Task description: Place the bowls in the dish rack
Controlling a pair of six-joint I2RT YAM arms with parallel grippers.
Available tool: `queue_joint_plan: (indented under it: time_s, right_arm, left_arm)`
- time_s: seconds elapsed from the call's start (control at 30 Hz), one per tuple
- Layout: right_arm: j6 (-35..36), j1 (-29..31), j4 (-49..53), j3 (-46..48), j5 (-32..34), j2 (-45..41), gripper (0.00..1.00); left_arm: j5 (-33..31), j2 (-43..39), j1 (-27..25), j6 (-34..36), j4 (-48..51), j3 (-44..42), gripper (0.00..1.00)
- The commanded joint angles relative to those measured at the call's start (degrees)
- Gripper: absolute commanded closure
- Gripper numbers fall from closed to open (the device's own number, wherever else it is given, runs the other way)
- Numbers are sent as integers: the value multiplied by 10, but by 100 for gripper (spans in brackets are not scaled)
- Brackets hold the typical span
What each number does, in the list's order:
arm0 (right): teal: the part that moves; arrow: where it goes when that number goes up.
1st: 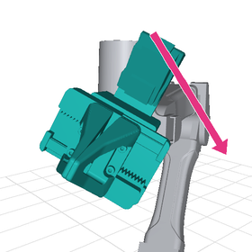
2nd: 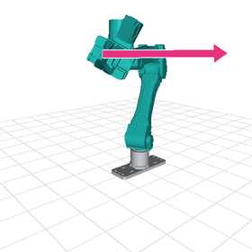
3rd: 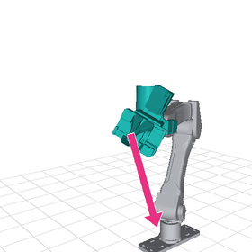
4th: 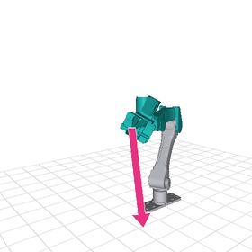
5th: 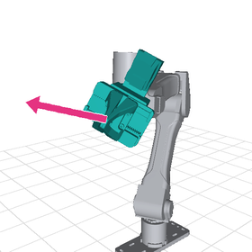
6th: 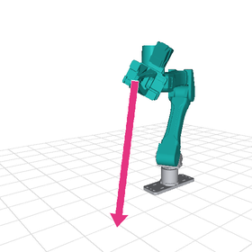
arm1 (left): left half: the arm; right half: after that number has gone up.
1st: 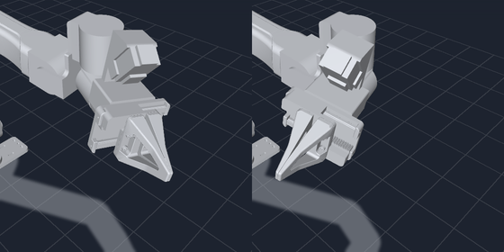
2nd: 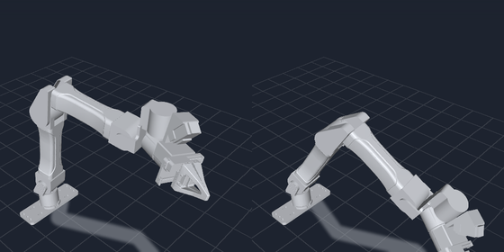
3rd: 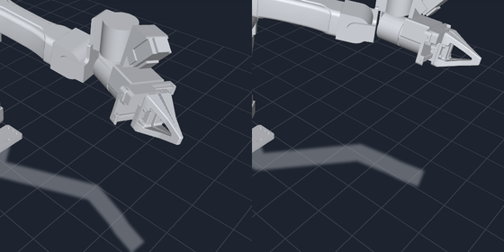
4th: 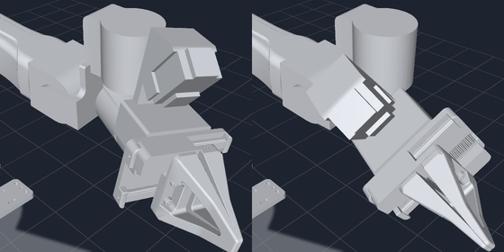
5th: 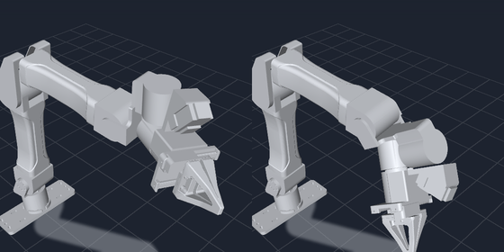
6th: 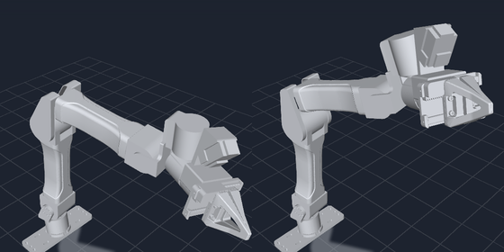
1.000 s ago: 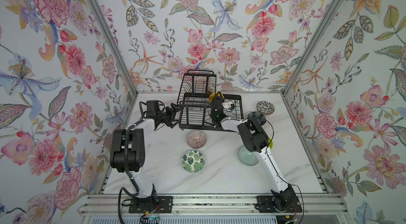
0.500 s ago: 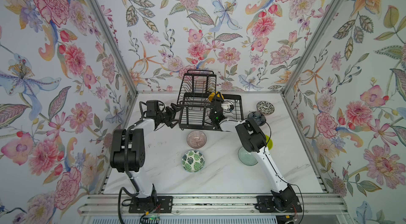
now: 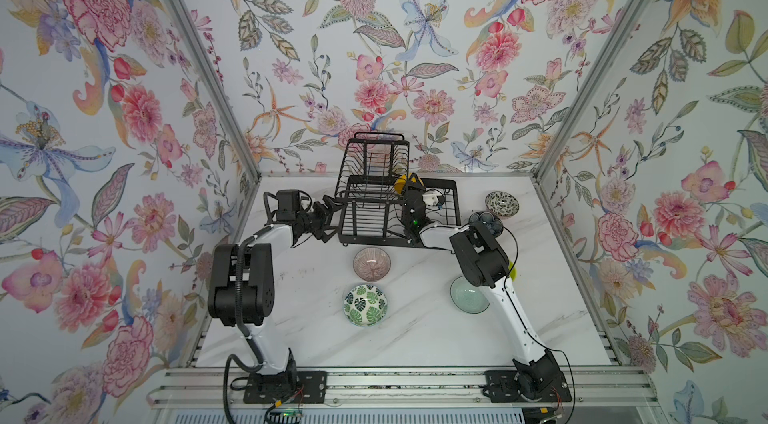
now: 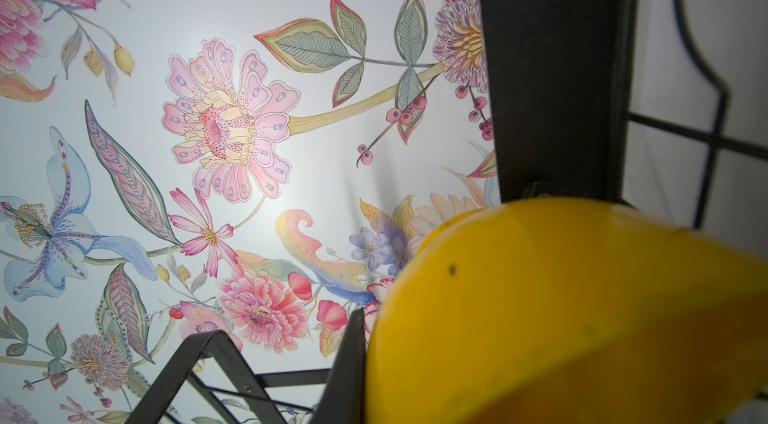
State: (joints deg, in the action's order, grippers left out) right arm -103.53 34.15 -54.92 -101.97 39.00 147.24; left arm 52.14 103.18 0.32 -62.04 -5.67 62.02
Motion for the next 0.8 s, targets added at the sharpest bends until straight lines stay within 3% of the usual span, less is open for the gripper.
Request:
queue_joint_plan:
  time_s: [0.0,0.23,0.57,0.77]
  right_arm:
    - [-3,-8,125,29,2,16,97]
    - [-11,-8,140,18,-12,20,96]
    - [-7,3,81,-20,62,56,95]
    - [1,9,132,-31,70,52,92]
  left_arm:
    - [12,-1,-4,-6,-6,8,1]
    - [13,1,-3,-7,-6,8,1]
    - [12,0,-3,-8,-6,1,1]
    - [12,0,-4,-10,-6,1,1]
